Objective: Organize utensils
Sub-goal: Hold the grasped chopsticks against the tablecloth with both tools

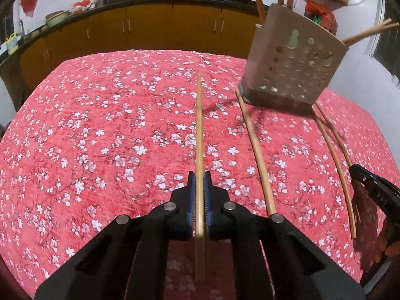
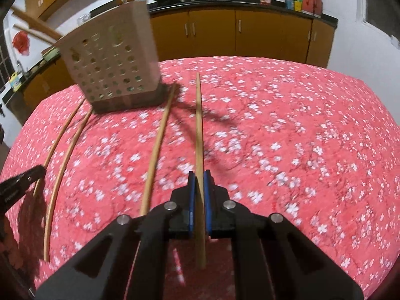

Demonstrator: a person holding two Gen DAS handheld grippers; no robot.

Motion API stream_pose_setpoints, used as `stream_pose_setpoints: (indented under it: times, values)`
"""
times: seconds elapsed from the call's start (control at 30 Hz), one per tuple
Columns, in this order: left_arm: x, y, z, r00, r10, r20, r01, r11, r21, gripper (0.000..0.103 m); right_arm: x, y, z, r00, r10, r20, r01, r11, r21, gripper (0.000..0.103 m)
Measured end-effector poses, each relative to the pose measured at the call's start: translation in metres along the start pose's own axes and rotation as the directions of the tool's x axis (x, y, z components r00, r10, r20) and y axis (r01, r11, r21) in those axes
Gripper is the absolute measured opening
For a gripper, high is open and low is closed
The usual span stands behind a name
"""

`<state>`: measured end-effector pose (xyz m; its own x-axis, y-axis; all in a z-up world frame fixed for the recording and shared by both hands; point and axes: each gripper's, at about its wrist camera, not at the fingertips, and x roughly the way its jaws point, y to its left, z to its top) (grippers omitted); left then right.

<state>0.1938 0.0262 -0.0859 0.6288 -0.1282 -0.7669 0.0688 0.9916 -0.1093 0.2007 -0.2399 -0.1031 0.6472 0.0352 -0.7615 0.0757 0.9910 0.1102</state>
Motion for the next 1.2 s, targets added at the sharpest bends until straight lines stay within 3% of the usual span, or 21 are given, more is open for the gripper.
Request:
stream_pose_setpoints:
  times: [1.2]
  values:
    - [-0.005,-0.001,-0.001,1.0,0.014,0.008,-0.014,1.0,0.007,0.009,-0.009,-0.009,-0.01,1.0,0.025,-0.004,-0.025,0.999,0.044,0.008]
